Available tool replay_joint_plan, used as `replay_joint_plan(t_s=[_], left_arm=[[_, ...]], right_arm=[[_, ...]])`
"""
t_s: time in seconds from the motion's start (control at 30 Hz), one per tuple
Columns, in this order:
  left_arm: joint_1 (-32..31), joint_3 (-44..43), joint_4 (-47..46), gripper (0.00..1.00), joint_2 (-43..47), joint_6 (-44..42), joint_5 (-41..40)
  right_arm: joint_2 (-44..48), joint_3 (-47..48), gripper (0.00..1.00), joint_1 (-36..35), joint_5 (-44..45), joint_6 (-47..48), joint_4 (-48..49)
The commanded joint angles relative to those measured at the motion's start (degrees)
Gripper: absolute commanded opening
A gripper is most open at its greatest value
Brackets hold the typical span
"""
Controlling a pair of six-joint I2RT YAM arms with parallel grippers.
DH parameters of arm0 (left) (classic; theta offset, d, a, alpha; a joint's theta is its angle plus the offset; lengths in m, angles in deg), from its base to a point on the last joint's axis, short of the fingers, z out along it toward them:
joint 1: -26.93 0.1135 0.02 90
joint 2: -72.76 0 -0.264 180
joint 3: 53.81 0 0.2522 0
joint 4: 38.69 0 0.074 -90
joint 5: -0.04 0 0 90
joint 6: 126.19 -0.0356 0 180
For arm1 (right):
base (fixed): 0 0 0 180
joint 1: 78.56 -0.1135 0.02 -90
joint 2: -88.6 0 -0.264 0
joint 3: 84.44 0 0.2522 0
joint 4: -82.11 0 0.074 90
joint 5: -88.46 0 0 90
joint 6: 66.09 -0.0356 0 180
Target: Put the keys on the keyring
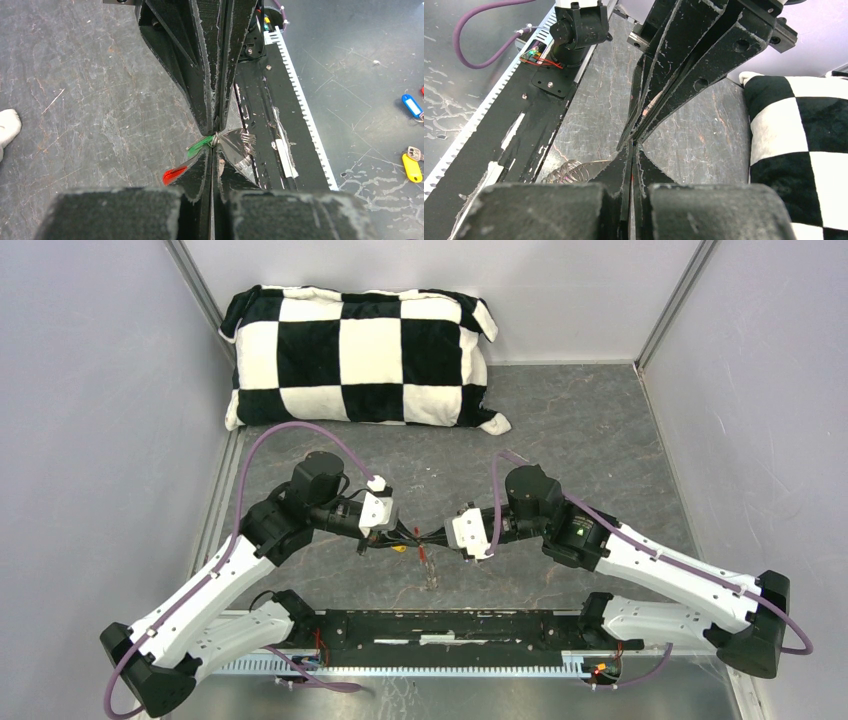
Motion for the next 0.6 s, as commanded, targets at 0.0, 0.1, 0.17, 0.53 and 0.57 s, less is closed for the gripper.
replay_joint_plan(t_s=[0.0,0.1,0.17,0.53,0.57], left_arm=[[-0.1,-0.6,-3.3,0.02,1.9,-3.0,2.7],[-0.2,0.2,-3.2,0.02,2.7,-4.2,3.0],[-0.1,0.5,-3.3,0.02,2.9,-4.6,3.0],[-0.1,0.4,-1.9,0.02,3.0,-7.4,4.5],[-0.1,0.4,-1.9,0.02,3.0,-7.5,4.5]], right_arm=[[-1.0,1.1,0.00,0.0,1.1,-1.3,1.1],[-0.9,1.1,0.00,0.0,1.8,-1.7,0.8],[-0.5,0.9,0.00,0.0,2.6,-1.9,0.6],[-0.8,0.6,0.00,0.0,2.5,-4.1,1.7],[-1.0,0.7,0.00,0.0,2.4,-4.3,1.7]])
